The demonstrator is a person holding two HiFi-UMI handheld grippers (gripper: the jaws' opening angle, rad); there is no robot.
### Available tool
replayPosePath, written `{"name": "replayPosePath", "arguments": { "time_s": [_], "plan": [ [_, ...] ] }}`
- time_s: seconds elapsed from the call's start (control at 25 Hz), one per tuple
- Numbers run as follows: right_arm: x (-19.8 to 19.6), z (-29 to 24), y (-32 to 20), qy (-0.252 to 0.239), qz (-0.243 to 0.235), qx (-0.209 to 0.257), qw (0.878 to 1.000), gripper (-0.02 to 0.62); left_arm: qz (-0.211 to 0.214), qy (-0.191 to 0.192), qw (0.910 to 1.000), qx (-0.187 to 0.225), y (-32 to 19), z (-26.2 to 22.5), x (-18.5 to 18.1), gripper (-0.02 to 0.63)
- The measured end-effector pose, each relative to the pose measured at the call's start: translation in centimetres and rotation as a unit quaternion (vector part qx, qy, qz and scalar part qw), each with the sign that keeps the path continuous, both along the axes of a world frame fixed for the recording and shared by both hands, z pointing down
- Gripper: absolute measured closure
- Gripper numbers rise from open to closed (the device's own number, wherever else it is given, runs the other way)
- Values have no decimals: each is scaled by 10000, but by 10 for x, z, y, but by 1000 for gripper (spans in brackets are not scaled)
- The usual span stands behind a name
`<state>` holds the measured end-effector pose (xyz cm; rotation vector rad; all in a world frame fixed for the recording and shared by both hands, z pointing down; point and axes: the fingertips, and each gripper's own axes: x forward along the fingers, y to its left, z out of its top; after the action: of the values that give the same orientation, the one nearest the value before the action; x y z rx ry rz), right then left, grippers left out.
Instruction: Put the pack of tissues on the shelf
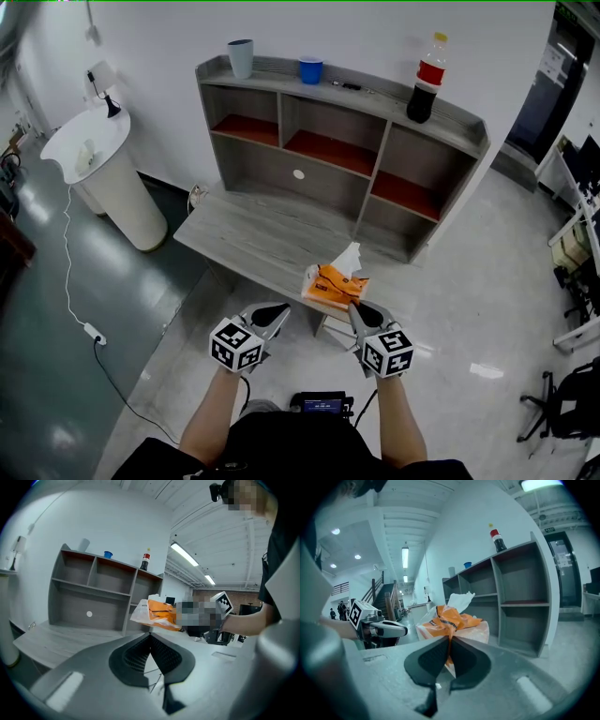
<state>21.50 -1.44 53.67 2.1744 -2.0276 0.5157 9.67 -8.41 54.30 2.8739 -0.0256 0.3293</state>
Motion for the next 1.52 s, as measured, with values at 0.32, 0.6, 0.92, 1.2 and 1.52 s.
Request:
{"name": "replayPosePath", "arguments": {
  "time_s": [0.32,0.6,0.92,1.2,1.52],
  "plan": [
    [18,9,-11,-49,-58,-76,9999,589,-55,-44,10000,-44,-10,7,19,603],
    [35,14,-30,-24,63,-107,9999,589,32,-10,9999,-137,-35,16,39,603],
    [64,14,-67,30,329,-193,9993,589,270,53,9994,-208,-81,17,73,603],
    [83,10,-114,0,599,-223,9980,589,551,13,9982,-229,-135,13,98,603],
    [102,6,-171,-10,919,-197,9956,589,930,5,9955,-171,-198,6,126,603]
  ]
}}
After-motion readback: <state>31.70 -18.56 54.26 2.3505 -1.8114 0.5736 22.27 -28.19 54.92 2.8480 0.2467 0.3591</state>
